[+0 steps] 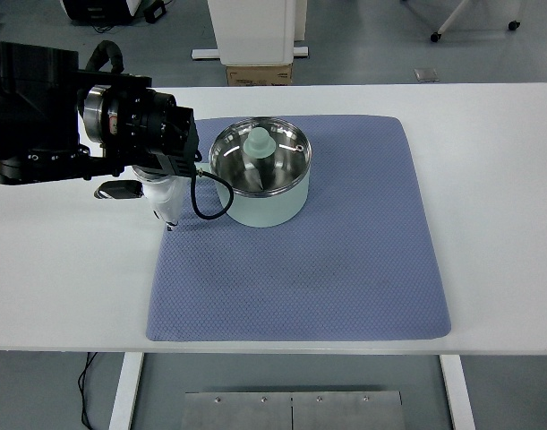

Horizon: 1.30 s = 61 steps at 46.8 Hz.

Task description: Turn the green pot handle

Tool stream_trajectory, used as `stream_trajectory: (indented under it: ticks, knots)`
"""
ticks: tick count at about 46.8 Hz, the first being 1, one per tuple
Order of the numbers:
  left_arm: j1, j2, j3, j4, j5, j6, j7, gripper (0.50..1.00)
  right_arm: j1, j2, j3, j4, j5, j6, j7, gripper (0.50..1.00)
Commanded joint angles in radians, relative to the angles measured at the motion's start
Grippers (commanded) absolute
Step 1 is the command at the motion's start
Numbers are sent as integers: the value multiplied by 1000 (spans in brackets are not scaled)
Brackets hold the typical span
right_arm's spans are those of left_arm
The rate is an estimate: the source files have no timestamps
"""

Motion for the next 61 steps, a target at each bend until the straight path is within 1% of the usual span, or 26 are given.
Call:
stream_trajectory:
  ticks: [1,15,28,35,44,52,57,61]
  knots:
    - [-4,2,-28,-24,0,0,0,1000,0,0,0,0,0,0,0,1000]
    - [-2,7,-104,-111,0,0,0,1000,0,0,0,0,0,0,0,1000]
    - [10,-4,-212,-122,0,0,0,1000,0,0,0,0,0,0,0,1000]
    - [27,-20,-288,-122,-137,0,0,1000,0,0,0,0,0,0,0,1000]
    - [38,-33,-327,-125,-187,0,0,1000,0,0,0,0,0,0,0,1000]
    - [44,-39,-399,-113,-314,0,0,1000,0,0,0,0,0,0,0,1000]
    - [50,-44,-448,-85,-394,0,0,1000,0,0,0,0,0,0,0,1000]
    - [50,-44,-485,-38,-475,0,0,1000,0,0,0,0,0,0,0,1000]
